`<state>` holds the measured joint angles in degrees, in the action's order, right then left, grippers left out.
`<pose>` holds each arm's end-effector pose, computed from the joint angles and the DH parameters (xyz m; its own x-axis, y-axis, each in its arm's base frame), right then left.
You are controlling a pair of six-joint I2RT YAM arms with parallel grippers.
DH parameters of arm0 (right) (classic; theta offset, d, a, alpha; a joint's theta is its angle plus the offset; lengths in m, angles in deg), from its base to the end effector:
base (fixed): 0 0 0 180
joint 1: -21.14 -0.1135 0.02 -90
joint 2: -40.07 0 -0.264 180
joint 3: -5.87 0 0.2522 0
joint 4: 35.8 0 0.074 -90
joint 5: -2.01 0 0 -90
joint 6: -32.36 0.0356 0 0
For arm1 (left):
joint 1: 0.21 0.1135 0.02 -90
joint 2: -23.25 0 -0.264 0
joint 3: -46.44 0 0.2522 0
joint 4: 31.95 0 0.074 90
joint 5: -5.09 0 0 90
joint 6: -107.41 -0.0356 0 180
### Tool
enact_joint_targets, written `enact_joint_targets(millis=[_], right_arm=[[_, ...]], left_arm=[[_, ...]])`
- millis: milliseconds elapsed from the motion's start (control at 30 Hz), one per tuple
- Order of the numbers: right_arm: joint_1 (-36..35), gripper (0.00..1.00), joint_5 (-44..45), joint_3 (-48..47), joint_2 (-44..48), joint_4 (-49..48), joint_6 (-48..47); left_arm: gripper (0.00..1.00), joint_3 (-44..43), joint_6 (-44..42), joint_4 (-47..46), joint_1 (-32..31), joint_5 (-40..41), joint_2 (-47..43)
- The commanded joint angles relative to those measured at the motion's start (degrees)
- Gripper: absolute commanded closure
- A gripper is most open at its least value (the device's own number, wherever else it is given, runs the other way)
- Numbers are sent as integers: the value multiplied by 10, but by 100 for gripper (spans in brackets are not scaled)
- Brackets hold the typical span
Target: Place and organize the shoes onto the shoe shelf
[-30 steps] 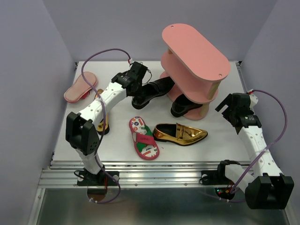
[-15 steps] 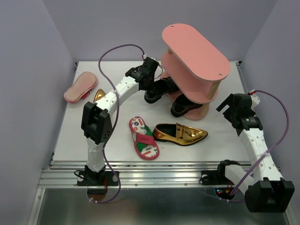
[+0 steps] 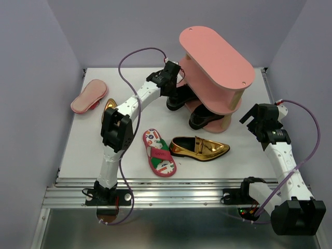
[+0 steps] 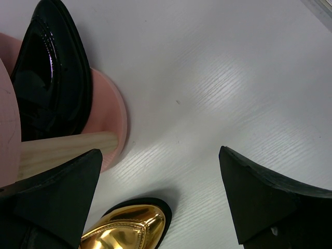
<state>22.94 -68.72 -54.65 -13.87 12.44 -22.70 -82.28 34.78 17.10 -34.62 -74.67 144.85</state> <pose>0.1951 -0.0179 0.2843 -0.3865 0.5530 -0.7381 0.6068 0.7551 0.2481 0.4076 -0.2715 0.2968 -0.6596 0.0957 -0.7455 0.2620 0.9589 -0.1087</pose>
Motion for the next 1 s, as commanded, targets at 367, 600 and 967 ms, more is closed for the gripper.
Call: enact_joint_targets(millis=[367, 600, 967], right_arm=[[1, 0, 15, -7, 9, 5, 7], [1, 0, 12, -9, 8, 3, 7], [1, 0, 9, -15, 7, 3, 5]], left_arm=[[100, -113, 21, -90, -4, -43, 36], [100, -123, 26, -104, -5, -64, 56], [46, -138, 29, -68, -6, -62, 64]])
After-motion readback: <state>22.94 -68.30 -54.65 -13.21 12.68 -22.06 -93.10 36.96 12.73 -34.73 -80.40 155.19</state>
